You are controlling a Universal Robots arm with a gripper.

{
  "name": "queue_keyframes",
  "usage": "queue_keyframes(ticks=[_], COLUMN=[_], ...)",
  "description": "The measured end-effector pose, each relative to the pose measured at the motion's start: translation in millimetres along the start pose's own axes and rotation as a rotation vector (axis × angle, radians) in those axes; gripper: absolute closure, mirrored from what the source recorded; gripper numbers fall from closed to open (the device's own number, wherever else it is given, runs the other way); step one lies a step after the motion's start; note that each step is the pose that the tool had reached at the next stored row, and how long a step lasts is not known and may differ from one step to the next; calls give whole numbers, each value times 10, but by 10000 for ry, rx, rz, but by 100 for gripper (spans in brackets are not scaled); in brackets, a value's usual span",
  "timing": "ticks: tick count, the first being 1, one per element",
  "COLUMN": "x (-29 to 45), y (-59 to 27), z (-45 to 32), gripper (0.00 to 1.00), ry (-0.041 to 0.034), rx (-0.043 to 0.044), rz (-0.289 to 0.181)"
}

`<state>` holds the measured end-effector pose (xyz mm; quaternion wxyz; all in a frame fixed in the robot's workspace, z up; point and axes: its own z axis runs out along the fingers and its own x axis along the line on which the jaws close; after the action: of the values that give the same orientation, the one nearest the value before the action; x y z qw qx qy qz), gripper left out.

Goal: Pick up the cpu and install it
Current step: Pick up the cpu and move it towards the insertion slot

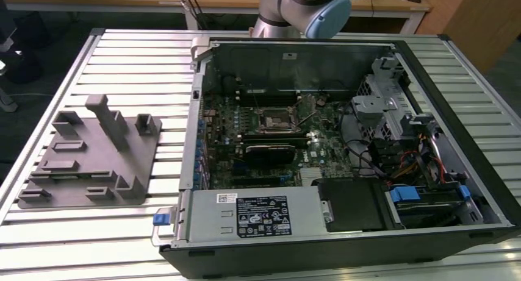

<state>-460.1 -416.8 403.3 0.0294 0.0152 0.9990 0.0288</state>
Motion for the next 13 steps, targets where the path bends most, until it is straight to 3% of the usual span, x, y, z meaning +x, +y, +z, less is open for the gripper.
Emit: queue_keyframes(ticks=[13], x=[-182], y=[5], z=[10], gripper=[46], ry=[1], rx=[1], rz=[0])
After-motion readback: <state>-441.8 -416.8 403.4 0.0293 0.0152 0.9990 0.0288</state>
